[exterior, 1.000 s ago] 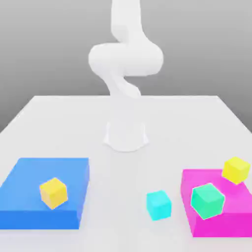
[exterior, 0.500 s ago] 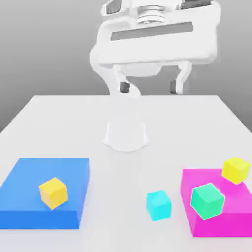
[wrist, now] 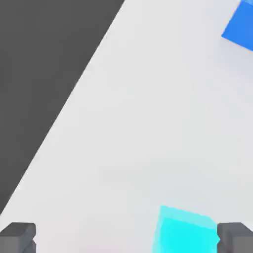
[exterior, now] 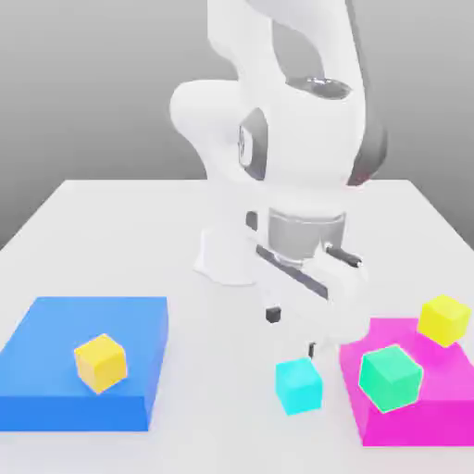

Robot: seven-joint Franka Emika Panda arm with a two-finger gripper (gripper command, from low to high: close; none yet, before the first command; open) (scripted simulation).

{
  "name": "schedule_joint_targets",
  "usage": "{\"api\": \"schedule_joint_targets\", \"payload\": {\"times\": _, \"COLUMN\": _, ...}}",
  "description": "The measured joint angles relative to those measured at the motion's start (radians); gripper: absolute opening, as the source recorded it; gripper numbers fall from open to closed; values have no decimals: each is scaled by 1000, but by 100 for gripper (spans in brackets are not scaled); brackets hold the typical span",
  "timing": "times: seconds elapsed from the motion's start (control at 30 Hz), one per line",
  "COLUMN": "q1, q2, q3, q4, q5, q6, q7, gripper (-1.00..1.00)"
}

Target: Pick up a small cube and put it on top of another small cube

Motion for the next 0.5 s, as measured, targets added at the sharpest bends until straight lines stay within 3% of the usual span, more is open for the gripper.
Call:
{"api": "schedule_joint_targets", "payload": {"times": 0.17, "q1": 28, "q2": 121, "q3": -27, "q4": -31, "q5": -70, "q6": 81, "q7": 184, "gripper": 0}}
{"api": "schedule_joint_targets", "payload": {"times": 0.4, "q1": 203, "q2": 299, "q3": -257, "q4": 9, "q5": -314, "q6": 210, "q7": 374, "gripper": 0}}
{"api": "schedule_joint_targets", "payload": {"times": 0.43, "q1": 237, "q2": 322, "q3": -296, "q4": 14, "q5": -334, "q6": 228, "q7": 389, "gripper": -100}}
{"api": "schedule_joint_targets", "payload": {"times": 0.5, "q1": 237, "q2": 322, "q3": -296, "q4": 14, "q5": -334, "q6": 228, "q7": 389, "gripper": -100}}
